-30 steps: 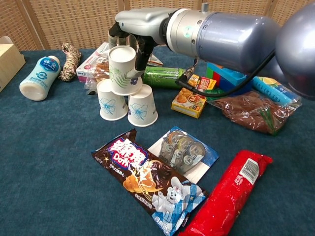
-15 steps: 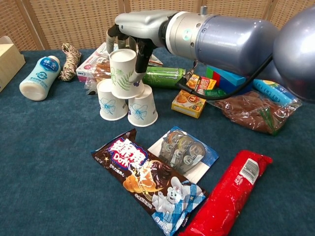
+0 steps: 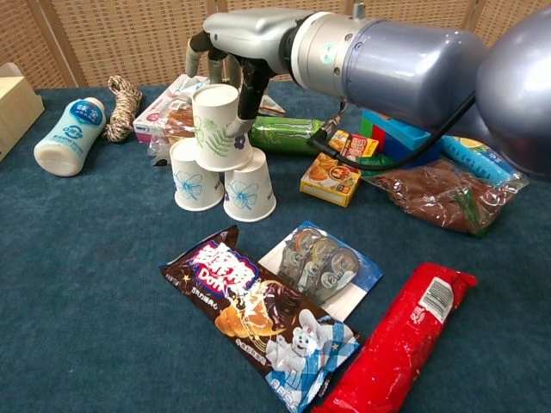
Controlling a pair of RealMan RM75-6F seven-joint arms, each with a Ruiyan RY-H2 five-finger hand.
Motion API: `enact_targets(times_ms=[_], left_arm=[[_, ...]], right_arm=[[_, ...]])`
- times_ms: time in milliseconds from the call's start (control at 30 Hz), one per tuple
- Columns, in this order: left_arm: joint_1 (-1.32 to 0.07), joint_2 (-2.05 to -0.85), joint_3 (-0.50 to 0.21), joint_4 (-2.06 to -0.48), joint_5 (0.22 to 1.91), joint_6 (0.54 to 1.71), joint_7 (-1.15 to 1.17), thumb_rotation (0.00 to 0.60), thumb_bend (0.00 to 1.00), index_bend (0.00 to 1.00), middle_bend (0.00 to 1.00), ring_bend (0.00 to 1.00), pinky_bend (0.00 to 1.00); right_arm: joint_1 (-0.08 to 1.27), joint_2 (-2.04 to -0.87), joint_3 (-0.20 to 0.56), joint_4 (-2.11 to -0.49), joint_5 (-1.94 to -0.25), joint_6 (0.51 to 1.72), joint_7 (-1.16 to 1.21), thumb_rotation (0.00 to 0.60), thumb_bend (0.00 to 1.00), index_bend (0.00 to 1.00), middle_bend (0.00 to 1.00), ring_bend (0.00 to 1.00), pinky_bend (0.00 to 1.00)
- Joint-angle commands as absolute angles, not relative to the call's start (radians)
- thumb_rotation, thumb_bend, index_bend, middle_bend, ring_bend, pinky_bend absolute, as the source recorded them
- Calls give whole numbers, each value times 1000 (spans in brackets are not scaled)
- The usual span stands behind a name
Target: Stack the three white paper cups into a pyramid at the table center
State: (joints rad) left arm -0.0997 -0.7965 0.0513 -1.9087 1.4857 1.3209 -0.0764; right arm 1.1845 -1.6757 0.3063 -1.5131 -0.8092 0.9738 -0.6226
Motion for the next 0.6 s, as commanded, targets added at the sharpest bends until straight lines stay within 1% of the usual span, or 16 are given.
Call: enact_targets(times_ms=[33, 267, 600], left_arm=[[-99, -795, 52, -1909, 1488, 1322, -80, 600, 282, 38, 0, 0, 0], [-96, -791, 55, -1909, 1498, 1327, -87, 600, 282, 39, 0, 0, 0], [-93, -787, 62, -1917, 1518, 1332, -87, 600, 283, 39, 0, 0, 0]], right_arm=[[1176, -1661, 303, -1529, -804, 978, -622, 600, 218, 205, 381, 344, 490], [1120, -1588, 276, -1605, -837, 1011, -597, 600, 212, 194, 373, 339, 490], [1002, -1425, 236, -1718, -910, 1057, -510, 600, 211, 192, 370, 339, 489]])
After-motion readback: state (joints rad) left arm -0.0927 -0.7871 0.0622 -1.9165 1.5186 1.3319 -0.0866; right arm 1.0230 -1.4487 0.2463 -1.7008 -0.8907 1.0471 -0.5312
